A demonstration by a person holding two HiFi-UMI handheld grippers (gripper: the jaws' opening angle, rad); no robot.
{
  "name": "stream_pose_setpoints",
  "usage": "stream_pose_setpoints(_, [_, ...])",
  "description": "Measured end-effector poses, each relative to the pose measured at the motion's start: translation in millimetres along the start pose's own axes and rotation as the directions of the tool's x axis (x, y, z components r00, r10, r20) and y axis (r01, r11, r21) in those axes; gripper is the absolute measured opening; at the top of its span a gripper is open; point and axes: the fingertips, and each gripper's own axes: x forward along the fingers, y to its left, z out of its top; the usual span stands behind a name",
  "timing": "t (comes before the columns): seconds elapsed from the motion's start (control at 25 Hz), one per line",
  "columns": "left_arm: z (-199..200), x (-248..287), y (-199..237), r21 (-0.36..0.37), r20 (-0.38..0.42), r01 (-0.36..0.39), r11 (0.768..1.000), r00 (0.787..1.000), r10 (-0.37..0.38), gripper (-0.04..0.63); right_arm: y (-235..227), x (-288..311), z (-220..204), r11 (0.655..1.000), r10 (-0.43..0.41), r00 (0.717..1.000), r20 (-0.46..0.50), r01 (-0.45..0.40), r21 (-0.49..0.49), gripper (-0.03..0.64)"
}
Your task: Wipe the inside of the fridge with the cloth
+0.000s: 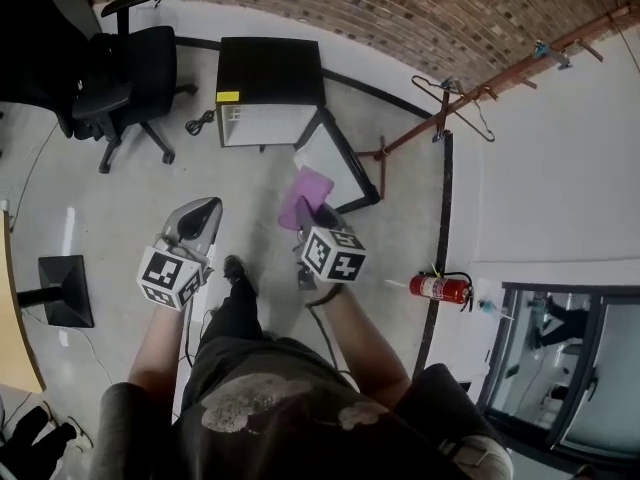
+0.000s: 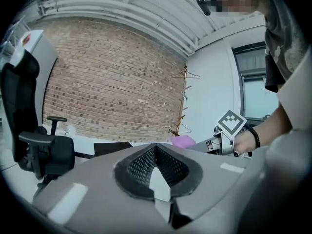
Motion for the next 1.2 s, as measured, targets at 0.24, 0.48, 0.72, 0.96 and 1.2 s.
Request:
stream_pose_setpoints(0.24, [-16,-61,-81,-0.006,0.005,-0.008,1.0,1.0,0.008,0.017,-7,-89,-44,0.999,0.032,0.999,0.011,-0.032,0.005,0.08])
stream_pose_setpoints(0.48, [-19,-103,-154,0.02,0.021,0.0,1.0,1.0,-0.001,0.017,-17,-178,-64,0.995,0.098,0.992,0.084,-0.098,-0.009,0.08])
stream_pose_setpoints(0.72, [-14,-136,-206,0.039,0.031,0.014,0.999,0.999,-0.015,0.017,-8,-233,-79,0.989,0.146,0.982,0.12,-0.145,-0.018,0.078])
stream_pose_setpoints(0.96, [-16,-164,-222,0.026,0.036,-0.006,1.0,0.999,0.005,0.017,10,-256,-103,0.981,0.193,0.975,0.113,-0.192,-0.02,0.078])
stream_pose_setpoints(1.2, [-23,-192,-231,0.022,0.033,0.0,1.0,0.999,-0.001,0.017,23,-275,-114,0.98,0.195,0.975,0.106,-0.191,-0.047,0.075])
